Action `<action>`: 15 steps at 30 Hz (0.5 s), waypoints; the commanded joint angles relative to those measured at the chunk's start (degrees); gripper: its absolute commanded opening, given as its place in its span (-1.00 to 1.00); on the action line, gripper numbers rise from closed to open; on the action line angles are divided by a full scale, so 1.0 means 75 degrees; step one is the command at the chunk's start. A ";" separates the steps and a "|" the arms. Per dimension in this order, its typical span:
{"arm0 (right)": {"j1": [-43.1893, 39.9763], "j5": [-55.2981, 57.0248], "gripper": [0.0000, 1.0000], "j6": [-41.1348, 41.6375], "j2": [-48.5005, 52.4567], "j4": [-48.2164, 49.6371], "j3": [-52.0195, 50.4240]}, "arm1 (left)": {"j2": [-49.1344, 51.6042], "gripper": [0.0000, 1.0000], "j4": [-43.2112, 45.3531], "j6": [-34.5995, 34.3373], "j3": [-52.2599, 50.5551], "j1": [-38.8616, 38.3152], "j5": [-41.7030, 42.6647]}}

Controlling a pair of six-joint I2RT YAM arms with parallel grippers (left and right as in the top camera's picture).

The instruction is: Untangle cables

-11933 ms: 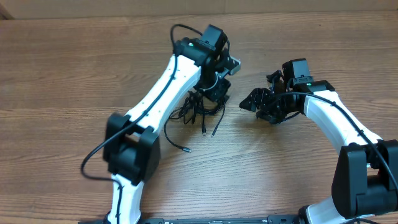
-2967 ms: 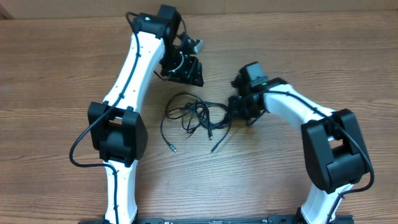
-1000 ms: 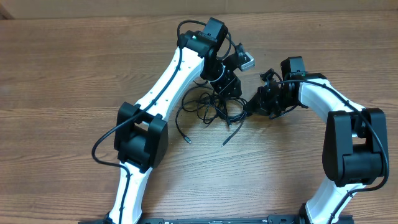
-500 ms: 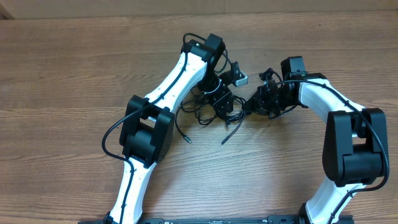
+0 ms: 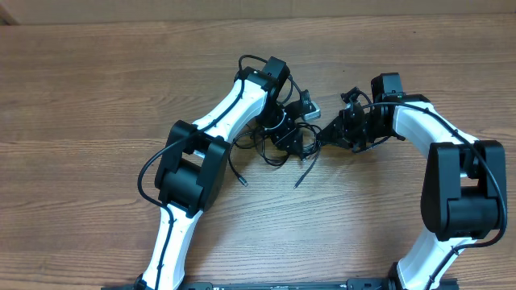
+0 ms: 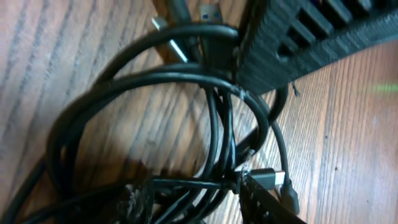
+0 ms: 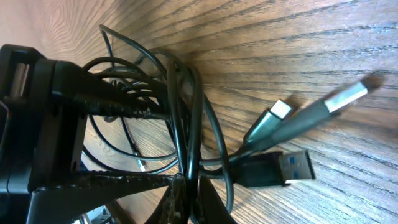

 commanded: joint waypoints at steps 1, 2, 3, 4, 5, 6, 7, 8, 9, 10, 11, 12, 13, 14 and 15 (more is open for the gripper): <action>-0.0023 -0.0189 -0.93 -0.0096 0.0052 0.0026 -0.0082 | 0.0073 -0.07 0.0221 -0.0481 -0.0160 -0.0015 0.0093; -0.0023 -0.0189 -0.93 -0.0096 0.0052 0.0023 -0.0082 | 0.0076 -0.07 0.0318 -0.0595 -0.0207 -0.0015 0.0093; -0.0023 -0.0189 -0.92 -0.0096 0.0052 0.0017 -0.0082 | 0.0076 -0.07 0.0399 -0.0653 -0.0251 -0.0023 0.0090; -0.0023 -0.0189 -0.92 -0.0096 0.0052 0.0015 -0.0082 | 0.0079 -0.07 0.0498 -0.0717 -0.0297 -0.0038 0.0090; -0.0023 -0.0187 -0.93 -0.0096 0.0052 0.0015 -0.0082 | 0.0082 -0.07 0.0562 -0.0813 -0.0306 -0.0050 0.0093; -0.0023 -0.0187 -0.93 -0.0096 0.0052 0.0015 -0.0082 | 0.0082 -0.07 0.0635 -0.0959 -0.0303 -0.0052 0.0111; -0.0023 -0.0187 -0.93 -0.0093 0.0052 0.0012 -0.0082 | 0.0079 -0.07 0.0699 -0.1105 -0.0277 -0.0052 0.0210; -0.0023 -0.0187 -0.93 -0.0090 0.0052 0.0012 -0.0082 | 0.0079 -0.07 0.0694 -0.1157 -0.0204 -0.0052 0.0382; -0.0023 -0.0184 -0.92 -0.0087 0.0052 0.0003 -0.0082 | 0.0079 -0.07 0.0685 -0.1218 -0.0128 -0.0052 0.0504; -0.0023 -0.0181 -0.89 -0.0055 0.0052 -0.0029 -0.0082 | 0.0079 -0.07 0.0682 -0.1311 -0.0044 -0.0052 0.0548; -0.0023 -0.0143 -0.82 0.0023 0.0052 -0.0082 -0.0082 | 0.0067 -0.07 0.0656 -0.1402 0.0038 -0.0052 0.0522; -0.0023 -0.0119 -0.74 0.0032 0.0052 -0.0143 -0.0082 | 0.0067 -0.08 0.0638 -0.1445 0.0117 -0.0052 0.0425; -0.0023 -0.0114 -0.70 0.0029 0.0052 -0.0219 -0.0082 | 0.0067 -0.08 0.0618 -0.1480 0.0166 -0.0052 0.0332; -0.0023 -0.0090 -0.68 0.0032 0.0052 -0.0312 -0.0082 | 0.0067 -0.09 0.0600 -0.1495 0.0184 -0.0052 0.0216; -0.0023 -0.0090 -0.63 0.0035 0.0052 -0.0393 -0.0082 | 0.0067 -0.09 0.0574 -0.1489 0.0184 -0.0064 0.0169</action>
